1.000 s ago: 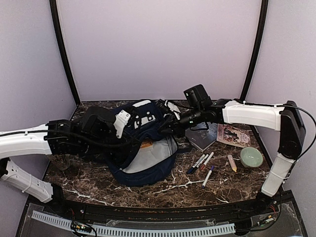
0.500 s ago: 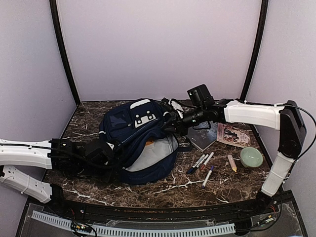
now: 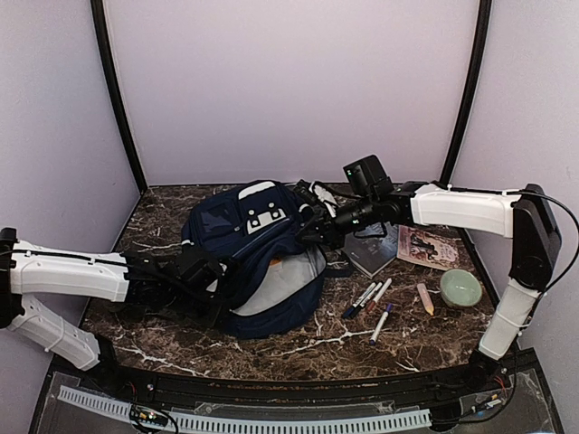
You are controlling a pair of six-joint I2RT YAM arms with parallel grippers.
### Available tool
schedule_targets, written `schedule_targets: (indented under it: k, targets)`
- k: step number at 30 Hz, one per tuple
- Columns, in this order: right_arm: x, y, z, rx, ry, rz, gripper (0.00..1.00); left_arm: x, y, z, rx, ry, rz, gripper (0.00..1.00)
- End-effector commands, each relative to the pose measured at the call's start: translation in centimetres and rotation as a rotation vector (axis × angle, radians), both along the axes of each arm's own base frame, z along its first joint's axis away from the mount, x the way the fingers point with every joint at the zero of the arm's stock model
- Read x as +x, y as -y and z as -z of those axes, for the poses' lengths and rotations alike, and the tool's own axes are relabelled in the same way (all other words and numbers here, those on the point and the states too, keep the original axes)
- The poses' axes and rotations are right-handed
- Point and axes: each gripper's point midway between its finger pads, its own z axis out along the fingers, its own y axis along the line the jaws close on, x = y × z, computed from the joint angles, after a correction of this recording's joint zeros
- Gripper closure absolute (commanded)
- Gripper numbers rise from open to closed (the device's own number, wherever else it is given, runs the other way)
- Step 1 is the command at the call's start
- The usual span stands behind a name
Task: Pack the student bag
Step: Adjust the largest pocket of the student bag.
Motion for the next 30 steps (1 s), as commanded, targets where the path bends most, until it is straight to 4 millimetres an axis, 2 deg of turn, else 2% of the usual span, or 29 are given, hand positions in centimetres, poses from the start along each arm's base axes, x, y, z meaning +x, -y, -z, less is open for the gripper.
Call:
schedule_targets:
  k: [1,6,9,11,15,17,19,21,26,29,30]
  targets:
    - [1.1,0.3,-1.4,0.033,0.053,0.038,1.0,0.1,1.6,0.8,-0.003,-0.014,0.091,0.65]
    - [1.1,0.2,-1.4,0.031,0.049,0.033,1.0,0.2,1.4,1.9,0.041,-0.031,0.098,0.8]
    - [0.5,0.2,-2.5,0.032,0.063,-0.007,1.0,0.2,1.4,1.9,0.037,-0.026,0.1,0.92]
    - [-0.3,0.2,-4.0,0.041,0.069,-0.058,0.93,0.2,1.3,1.6,0.023,-0.012,0.095,1.0]
    - [-2.7,0.7,-6.2,0.043,0.033,-0.166,0.71,0.3,1.4,0.4,-0.059,0.036,0.079,1.0]
    - [-3.7,0.9,-6.6,0.045,0.037,-0.209,0.6,0.3,1.3,-0.2,-0.104,0.065,0.063,1.0]
    - [-4.3,0.9,-5.8,0.027,0.05,-0.227,0.49,0.3,1.1,-0.7,-0.141,0.086,0.051,1.0]
    - [-5.0,0.3,-4.2,-0.02,0.085,-0.243,0.45,0.1,0.8,-0.9,-0.158,0.094,0.039,1.0]
    - [-7.3,-2.4,0.4,-0.138,0.16,-0.312,0.41,-0.1,0.1,-0.6,-0.153,0.089,0.022,1.0]
    - [-7.6,-3.9,2.8,-0.172,0.156,-0.339,0.38,0.1,0.0,-0.5,-0.137,0.098,0.016,0.99]
    - [-7.6,-4.2,3.6,-0.182,0.146,-0.349,0.37,0.1,-0.1,-0.3,-0.131,0.096,0.016,0.91]
